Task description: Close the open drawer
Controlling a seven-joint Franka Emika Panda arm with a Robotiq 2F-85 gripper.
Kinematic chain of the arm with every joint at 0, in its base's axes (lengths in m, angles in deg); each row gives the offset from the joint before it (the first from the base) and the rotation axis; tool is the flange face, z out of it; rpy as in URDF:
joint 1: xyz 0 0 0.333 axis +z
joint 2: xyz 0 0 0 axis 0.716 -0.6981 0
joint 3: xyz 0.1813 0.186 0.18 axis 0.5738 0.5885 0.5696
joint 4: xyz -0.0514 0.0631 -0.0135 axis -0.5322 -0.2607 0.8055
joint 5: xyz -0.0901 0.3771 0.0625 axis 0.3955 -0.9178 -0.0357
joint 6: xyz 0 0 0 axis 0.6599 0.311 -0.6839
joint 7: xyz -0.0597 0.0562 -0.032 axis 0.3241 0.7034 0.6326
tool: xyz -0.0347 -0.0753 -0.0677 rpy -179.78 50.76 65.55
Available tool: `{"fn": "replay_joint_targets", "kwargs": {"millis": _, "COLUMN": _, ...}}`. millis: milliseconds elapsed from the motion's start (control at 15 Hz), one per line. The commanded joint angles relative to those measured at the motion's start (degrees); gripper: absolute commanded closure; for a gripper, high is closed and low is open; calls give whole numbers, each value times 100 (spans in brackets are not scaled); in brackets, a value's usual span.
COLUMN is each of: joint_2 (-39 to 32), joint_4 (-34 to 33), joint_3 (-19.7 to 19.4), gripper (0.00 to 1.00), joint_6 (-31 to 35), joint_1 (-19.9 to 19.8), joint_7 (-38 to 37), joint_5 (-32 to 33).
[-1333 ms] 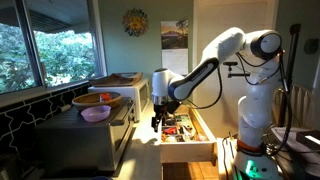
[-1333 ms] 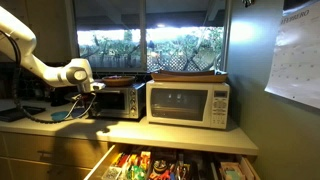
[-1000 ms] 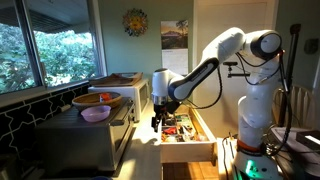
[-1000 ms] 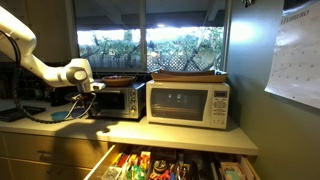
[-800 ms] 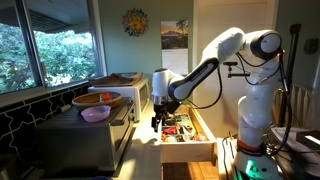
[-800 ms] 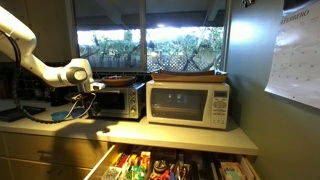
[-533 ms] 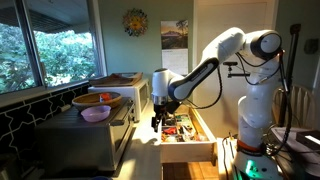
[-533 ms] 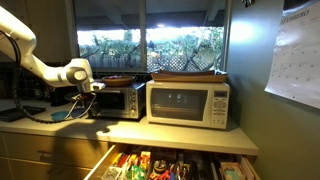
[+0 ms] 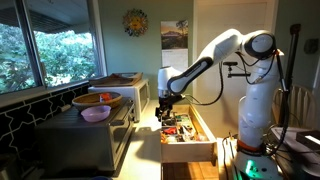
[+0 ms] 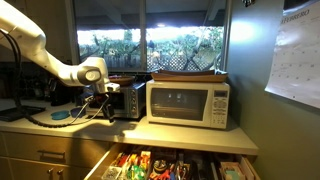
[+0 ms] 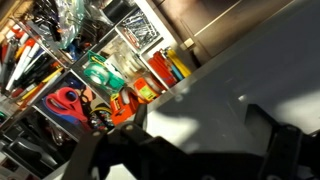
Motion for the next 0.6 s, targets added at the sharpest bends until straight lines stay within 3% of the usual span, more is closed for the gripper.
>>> {"fn": "replay_joint_targets", "kwargs": {"millis": 0, "joint_2": 302, "joint_4": 324, "joint_3": -531, "gripper": 0, "joint_6": 111, "joint_1": -325, "joint_7": 300, "joint_5": -247}}
{"fn": "replay_joint_targets", "kwargs": {"millis": 533, "joint_2": 420, "joint_4": 928, "joint_3": -1691, "gripper": 0, "joint_6": 672, "joint_1": -1471, "joint_7": 817, "joint_5": -39}}
